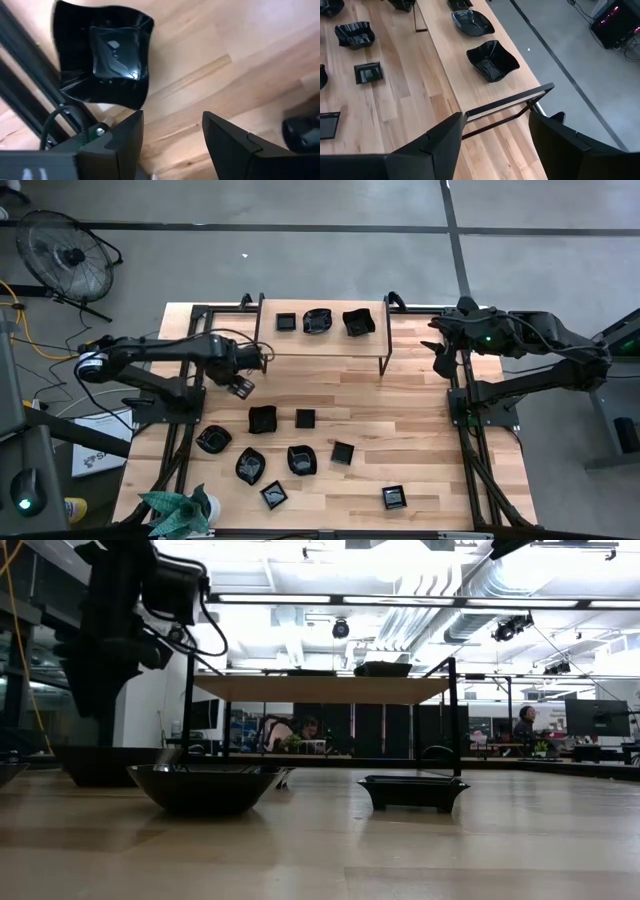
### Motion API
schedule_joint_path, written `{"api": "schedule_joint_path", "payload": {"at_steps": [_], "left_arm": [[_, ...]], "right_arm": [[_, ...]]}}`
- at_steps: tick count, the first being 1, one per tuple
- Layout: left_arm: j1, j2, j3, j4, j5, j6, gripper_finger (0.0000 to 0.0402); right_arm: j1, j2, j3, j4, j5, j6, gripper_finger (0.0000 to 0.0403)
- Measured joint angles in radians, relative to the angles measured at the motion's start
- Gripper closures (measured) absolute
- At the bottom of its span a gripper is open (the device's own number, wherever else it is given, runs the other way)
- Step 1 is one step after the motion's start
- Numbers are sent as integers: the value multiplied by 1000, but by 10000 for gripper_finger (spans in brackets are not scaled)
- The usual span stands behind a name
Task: Pick & Place Mini shaped plates
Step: Stack the square-shaped plate on the square-shaped plate
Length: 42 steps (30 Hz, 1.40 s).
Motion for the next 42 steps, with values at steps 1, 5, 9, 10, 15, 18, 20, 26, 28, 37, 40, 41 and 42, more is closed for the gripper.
{"api": "schedule_joint_path", "payload": {"at_steps": [1,5,9,10,15,18,20,26,28,37,40,41,42], "left_arm": [[-12,6,0,-2,-17,-20,205],[-44,41,0,-3,-49,-45,205],[-69,100,0,-2,-49,-47,205],[-74,120,0,-1,-49,-52,205],[-77,204,0,2,-59,-69,205],[-77,232,0,0,-88,-76,205],[-77,242,0,1,-123,-91,205],[-76,242,-6,38,-171,-65,205],[-76,242,-21,68,-177,-53,205],[-76,242,-94,81,-130,-94,205],[-76,242,-109,89,-113,-100,205],[-76,242,-111,93,-112,-103,205],[-76,242,-111,99,-112,-103,205]], "right_arm": [[0,0,0,0,0,1,178],[0,0,0,0,0,5,178],[0,0,0,0,-11,8,178],[0,0,0,0,-17,8,178],[0,0,0,0,-24,9,178],[0,0,0,0,-24,25,178],[0,0,0,0,-24,35,178],[0,0,0,1,-24,53,178],[0,0,0,6,-24,59,179],[0,0,0,20,-23,69,178],[0,1,0,20,-23,72,179],[0,1,0,20,-23,72,178],[0,0,0,22,-23,72,178]]}}
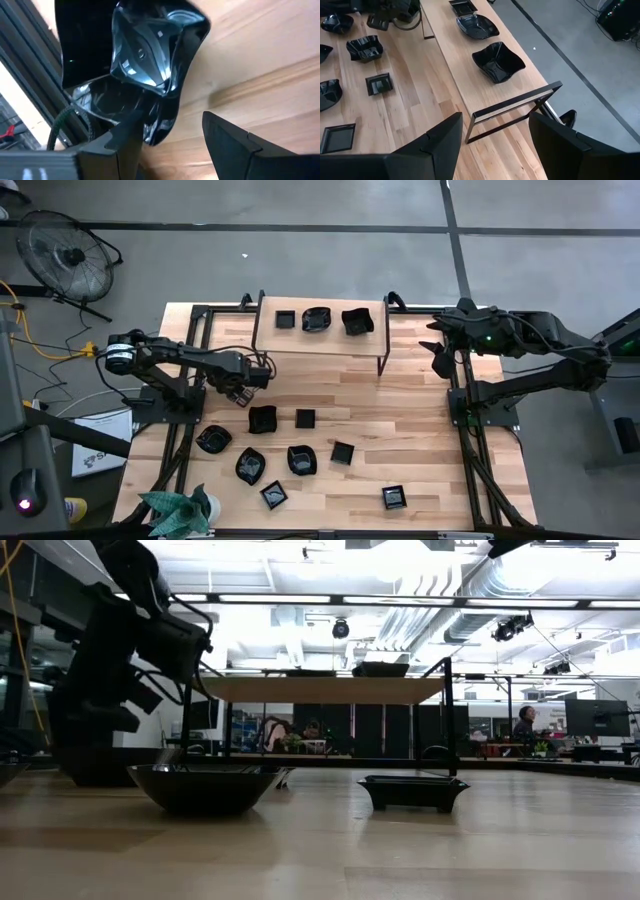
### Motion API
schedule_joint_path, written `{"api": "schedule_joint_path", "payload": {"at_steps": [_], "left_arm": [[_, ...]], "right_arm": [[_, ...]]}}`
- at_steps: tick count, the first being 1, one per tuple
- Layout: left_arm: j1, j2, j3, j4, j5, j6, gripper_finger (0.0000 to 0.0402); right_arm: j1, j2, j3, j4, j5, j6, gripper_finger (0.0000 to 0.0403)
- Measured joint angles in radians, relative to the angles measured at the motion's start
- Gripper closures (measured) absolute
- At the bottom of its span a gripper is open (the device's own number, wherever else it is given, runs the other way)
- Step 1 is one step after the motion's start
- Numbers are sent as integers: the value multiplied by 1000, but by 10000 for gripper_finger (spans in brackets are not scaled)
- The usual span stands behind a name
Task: Pick & Place Mini shaped plates
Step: Stack the square-shaped plate on the square-shaped plate
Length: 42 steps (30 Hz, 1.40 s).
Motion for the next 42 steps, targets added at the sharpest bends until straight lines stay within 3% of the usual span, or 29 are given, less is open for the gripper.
{"api": "schedule_joint_path", "payload": {"at_steps": [12,30,42], "left_arm": [[0,0,0,32,-44,68,209],[0,0,0,24,-16,69,392],[0,-2,49,-68,-4,82,400]], "right_arm": [[0,0,0,12,0,9,179],[0,0,0,13,0,30,178],[0,0,0,13,0,23,178]]}}
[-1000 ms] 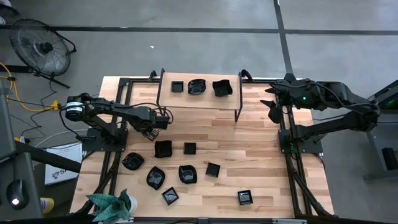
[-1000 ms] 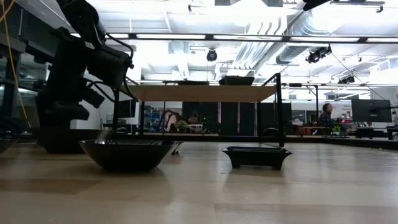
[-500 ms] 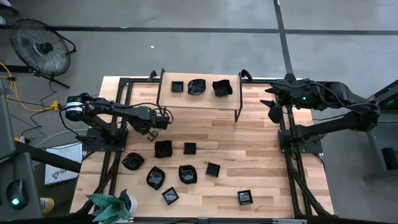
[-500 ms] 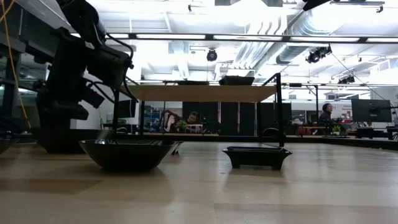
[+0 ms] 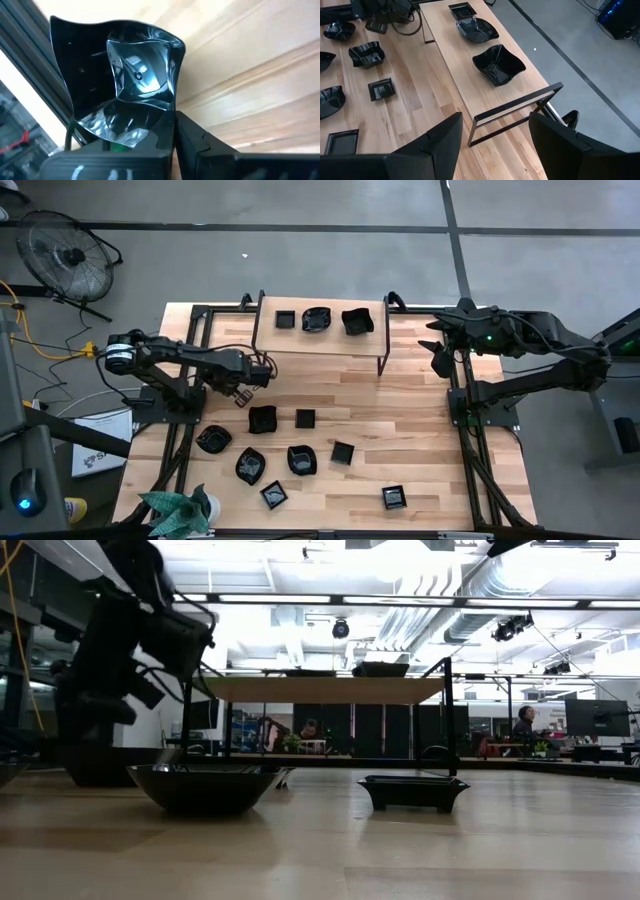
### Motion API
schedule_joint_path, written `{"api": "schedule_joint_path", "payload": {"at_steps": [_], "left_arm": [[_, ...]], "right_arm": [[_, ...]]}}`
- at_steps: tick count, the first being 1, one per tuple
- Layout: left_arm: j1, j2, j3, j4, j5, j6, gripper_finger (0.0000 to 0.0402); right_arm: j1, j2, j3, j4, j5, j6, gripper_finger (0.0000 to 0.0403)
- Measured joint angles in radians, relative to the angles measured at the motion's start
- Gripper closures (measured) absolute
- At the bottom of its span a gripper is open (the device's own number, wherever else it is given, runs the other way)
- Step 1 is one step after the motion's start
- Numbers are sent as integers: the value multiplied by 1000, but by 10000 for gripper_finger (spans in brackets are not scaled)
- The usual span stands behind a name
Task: Pick & Place Mini shaped plates
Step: Stack the square-shaped plate on the square-shaped plate
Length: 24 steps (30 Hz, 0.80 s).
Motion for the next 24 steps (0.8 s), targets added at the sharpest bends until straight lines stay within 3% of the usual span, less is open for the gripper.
{"api": "schedule_joint_path", "payload": {"at_steps": [5,17,24], "left_arm": [[0,0,86,-34,-15,37,401],[-9,0,305,-330,-60,59,401],[-16,0,487,-356,-98,58,401]], "right_arm": [[0,0,0,0,0,-4,178],[0,0,0,0,0,-3,179],[0,0,0,-1,0,-14,178]]}}
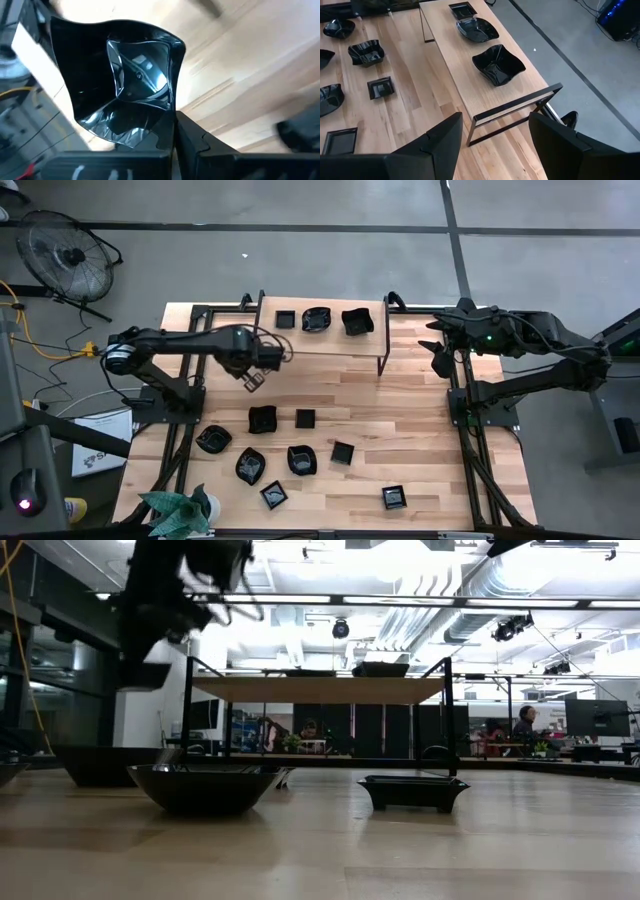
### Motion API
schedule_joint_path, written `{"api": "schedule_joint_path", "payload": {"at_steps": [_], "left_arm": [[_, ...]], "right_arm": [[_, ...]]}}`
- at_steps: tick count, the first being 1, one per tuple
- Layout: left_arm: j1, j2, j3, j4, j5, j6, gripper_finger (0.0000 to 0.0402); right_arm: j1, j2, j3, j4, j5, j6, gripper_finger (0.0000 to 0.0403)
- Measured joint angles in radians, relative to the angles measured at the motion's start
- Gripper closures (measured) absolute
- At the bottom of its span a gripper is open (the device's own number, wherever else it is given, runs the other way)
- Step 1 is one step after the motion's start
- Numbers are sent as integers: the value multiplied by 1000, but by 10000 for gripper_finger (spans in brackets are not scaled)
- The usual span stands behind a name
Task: Pick & Place Mini shaped plates
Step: Stack the square-shaped plate on the square-shaped plate
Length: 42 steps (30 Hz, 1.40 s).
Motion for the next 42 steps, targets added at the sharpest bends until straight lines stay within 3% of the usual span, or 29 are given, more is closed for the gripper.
{"api": "schedule_joint_path", "payload": {"at_steps": [12,15,20,28,33,38,42], "left_arm": [[2,0,338,-10,-46,-52,401],[2,0,386,36,-56,16,401],[3,0,428,213,-63,324,401],[3,15,428,599,-46,1004,401],[-12,30,428,730,0,1302,401],[-65,66,426,760,-115,1564,401],[-111,113,427,767,-314,1794,401]], "right_arm": [[0,0,0,0,-5,-12,178],[0,0,0,0,-14,-27,179],[0,0,0,0,-27,-52,179],[0,0,0,3,-30,-83,178],[0,10,0,78,-10,26,178],[0,28,0,178,35,161,178],[0,69,1,237,60,179,179]]}}
